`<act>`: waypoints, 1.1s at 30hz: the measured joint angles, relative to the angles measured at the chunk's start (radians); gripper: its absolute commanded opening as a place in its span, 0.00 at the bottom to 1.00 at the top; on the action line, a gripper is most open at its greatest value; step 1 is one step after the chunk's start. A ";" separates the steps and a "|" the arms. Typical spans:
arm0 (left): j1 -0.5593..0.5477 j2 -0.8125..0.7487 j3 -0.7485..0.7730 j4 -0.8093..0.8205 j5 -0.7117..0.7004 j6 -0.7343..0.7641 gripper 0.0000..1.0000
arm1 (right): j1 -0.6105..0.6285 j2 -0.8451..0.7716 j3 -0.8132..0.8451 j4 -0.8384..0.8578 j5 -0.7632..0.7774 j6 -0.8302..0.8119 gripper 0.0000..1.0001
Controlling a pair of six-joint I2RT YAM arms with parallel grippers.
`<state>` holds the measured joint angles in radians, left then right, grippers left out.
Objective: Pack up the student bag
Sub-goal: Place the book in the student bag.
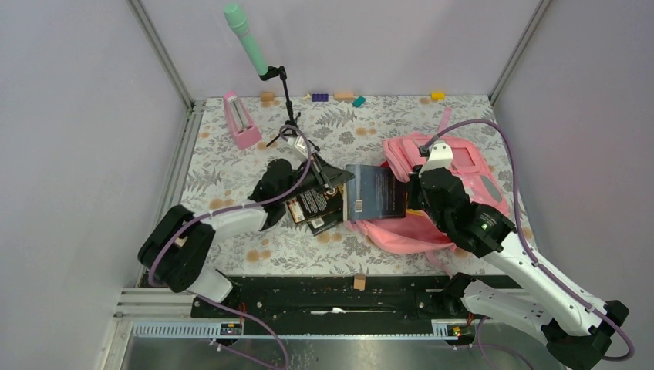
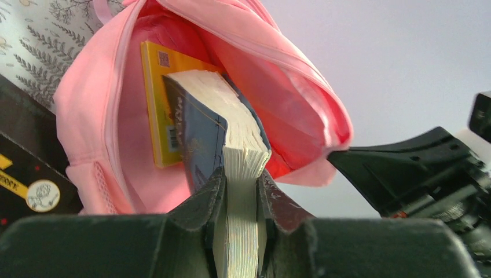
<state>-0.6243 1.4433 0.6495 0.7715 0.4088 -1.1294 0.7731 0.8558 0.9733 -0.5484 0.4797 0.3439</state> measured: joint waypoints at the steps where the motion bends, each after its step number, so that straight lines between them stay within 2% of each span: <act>1: 0.000 0.040 0.029 -0.003 0.003 0.009 0.00 | 0.000 0.000 0.000 0.000 0.000 0.000 0.00; 8: -0.004 0.201 0.161 -0.043 0.016 0.097 0.00 | 0.000 -0.005 0.000 0.000 0.001 0.000 0.00; 16: -0.039 0.364 0.327 -0.164 0.017 0.191 0.00 | 0.000 -0.010 0.000 -0.001 0.001 -0.001 0.00; 33: -0.173 0.511 0.460 -0.194 -0.114 0.163 0.01 | 0.000 -0.002 0.000 -0.001 0.001 0.000 0.00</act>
<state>-0.7971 1.9541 1.1099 0.5774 0.2951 -0.9665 0.7731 0.8539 0.9737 -0.5491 0.4808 0.3435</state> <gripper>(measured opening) 0.175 0.022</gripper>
